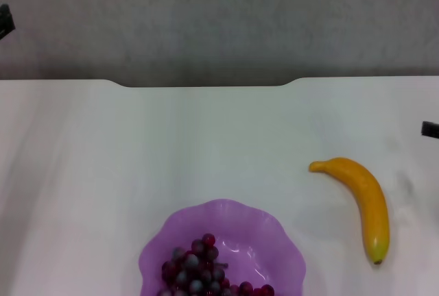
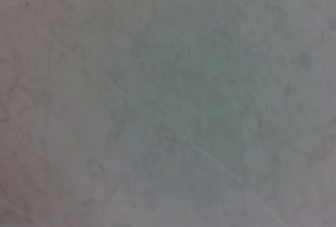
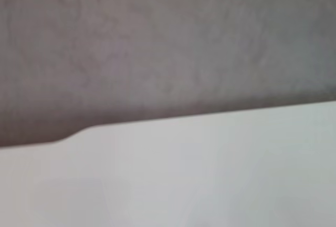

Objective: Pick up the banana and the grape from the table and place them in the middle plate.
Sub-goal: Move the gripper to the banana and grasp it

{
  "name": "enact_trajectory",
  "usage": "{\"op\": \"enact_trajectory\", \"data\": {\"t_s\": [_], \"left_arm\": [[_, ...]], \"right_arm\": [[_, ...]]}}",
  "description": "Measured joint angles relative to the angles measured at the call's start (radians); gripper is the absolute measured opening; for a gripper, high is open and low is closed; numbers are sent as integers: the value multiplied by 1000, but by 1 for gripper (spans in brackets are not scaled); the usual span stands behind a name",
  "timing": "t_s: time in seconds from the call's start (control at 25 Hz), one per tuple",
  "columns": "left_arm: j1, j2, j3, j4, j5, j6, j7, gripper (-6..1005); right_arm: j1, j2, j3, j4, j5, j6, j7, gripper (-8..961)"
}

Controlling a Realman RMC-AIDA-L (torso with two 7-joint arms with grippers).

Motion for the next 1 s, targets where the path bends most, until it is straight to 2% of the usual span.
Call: {"op": "enact_trajectory", "data": {"t_s": [0.44, 1.0], "left_arm": [[-8, 1, -20, -14, 6, -43, 0, 859], [-6, 2, -38, -25, 8, -64, 9, 858]], "right_arm": [[37, 2, -133, -23, 3, 96, 38, 861], [70, 0, -171, 42, 3, 168, 92, 860]]}}
